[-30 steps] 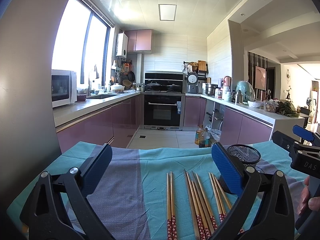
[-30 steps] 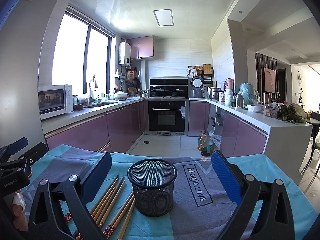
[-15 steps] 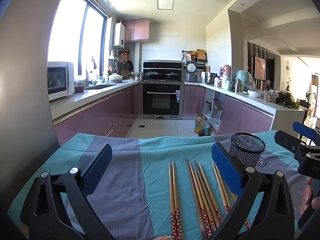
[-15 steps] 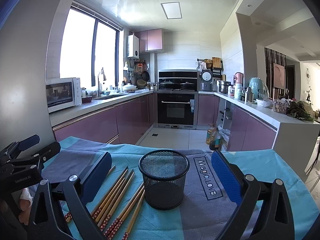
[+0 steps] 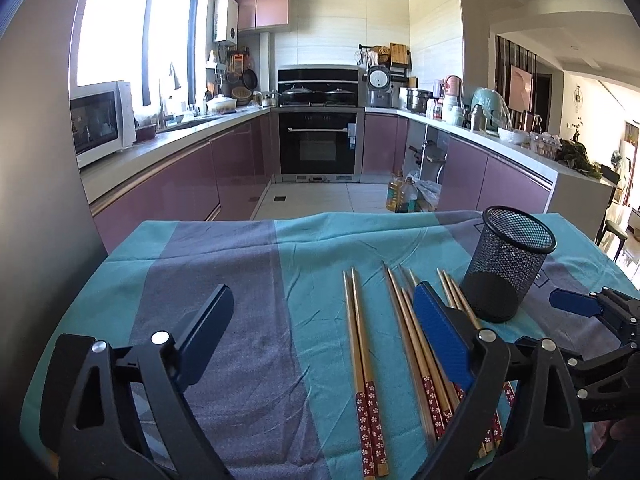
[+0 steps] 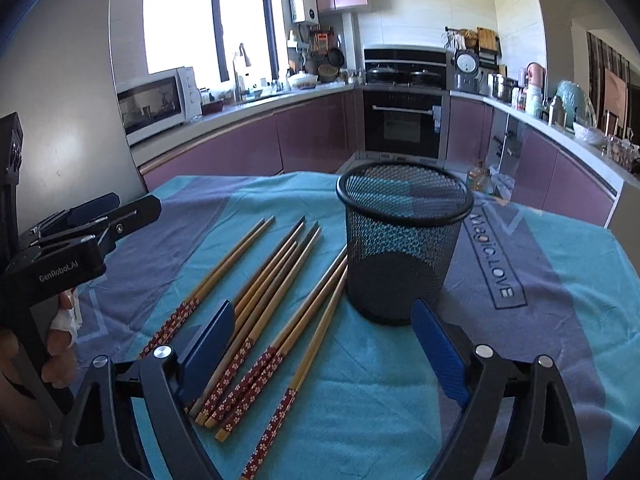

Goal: Organize utensils
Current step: 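Lower the right gripper onto one chopstick and close on it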

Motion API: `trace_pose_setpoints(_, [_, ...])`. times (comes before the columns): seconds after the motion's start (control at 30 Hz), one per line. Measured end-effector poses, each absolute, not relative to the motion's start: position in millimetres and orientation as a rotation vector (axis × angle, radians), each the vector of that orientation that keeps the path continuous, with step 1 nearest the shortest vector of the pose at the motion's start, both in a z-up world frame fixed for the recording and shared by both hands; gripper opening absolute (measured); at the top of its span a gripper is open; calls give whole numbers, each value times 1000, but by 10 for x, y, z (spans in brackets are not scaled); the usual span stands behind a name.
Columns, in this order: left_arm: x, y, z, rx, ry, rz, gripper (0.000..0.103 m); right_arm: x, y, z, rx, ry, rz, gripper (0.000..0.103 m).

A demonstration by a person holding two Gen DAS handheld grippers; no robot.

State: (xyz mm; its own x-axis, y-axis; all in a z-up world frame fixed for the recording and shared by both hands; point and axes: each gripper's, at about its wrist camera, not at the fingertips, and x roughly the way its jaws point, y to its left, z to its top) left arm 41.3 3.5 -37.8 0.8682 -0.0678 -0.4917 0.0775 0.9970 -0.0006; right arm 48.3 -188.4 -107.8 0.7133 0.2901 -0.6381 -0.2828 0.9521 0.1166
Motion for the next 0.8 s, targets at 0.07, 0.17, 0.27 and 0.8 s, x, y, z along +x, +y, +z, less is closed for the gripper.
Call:
trace_pose_setpoints(0.07, [483, 43, -430, 21, 548, -84, 86, 534, -1871, -1145, 23, 750, 323, 74])
trace_pose_setpoints(0.17, [592, 44, -529, 30, 602, -104, 79, 599, -1856, -1236, 34, 804, 318, 67])
trace_pose_setpoints(0.27, [685, 21, -634, 37, 662, -136, 72, 659, -1849, -1286, 46, 850, 318, 57])
trace_pose_setpoints(0.8, [1273, -12, -1222, 56, 881, -238, 38, 792, -1803, -1375, 16, 922, 309, 35])
